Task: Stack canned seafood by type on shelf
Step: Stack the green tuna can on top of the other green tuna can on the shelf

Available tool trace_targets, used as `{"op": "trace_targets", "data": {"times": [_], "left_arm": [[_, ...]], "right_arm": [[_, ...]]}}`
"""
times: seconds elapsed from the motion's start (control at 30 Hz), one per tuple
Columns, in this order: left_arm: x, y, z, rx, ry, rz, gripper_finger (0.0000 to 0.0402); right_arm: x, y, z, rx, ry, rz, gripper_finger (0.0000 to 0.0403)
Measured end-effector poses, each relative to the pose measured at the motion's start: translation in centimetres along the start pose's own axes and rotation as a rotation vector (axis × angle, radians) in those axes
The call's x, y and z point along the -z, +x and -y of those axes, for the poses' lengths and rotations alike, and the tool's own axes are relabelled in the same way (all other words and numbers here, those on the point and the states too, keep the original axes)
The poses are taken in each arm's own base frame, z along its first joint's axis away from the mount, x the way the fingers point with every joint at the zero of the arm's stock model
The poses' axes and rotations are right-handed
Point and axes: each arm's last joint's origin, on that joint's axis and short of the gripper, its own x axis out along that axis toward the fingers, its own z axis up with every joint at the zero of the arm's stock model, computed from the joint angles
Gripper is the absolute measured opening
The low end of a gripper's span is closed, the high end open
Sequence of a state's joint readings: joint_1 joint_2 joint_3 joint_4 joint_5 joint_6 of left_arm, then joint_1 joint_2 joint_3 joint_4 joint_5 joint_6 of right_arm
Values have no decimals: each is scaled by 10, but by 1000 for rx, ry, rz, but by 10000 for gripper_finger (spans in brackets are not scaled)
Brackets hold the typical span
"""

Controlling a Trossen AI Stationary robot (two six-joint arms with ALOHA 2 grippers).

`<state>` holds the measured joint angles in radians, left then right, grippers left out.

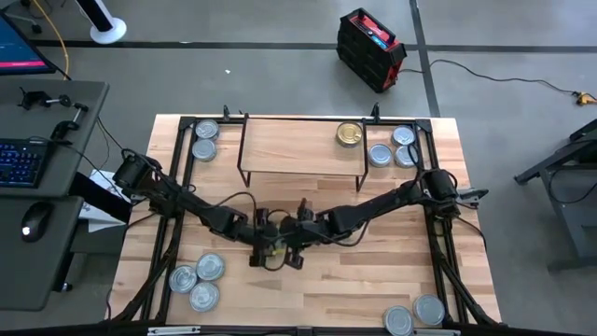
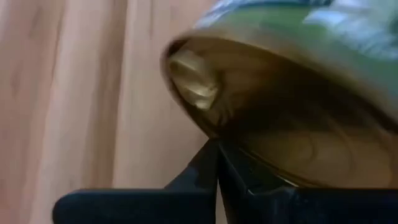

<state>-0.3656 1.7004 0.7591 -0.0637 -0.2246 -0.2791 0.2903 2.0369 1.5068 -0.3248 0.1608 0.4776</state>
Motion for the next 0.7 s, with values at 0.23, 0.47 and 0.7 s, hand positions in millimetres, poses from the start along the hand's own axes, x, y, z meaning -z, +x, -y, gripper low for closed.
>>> {"op": "trace_targets", "data": {"times": [0.23,0.47,0.7], "left_arm": [[3,-3,1,-22,0,-28,0],[7,-31,-11,-133,27,-102,0],[5,-79,-12,-150,-216,-34,0]], "right_arm": [[-7,-4,-1,-1,-42,-8,0],[-25,-21,-1,15,-144,-34,0],[-56,-37,6,-69,-173,-2,7]]}}
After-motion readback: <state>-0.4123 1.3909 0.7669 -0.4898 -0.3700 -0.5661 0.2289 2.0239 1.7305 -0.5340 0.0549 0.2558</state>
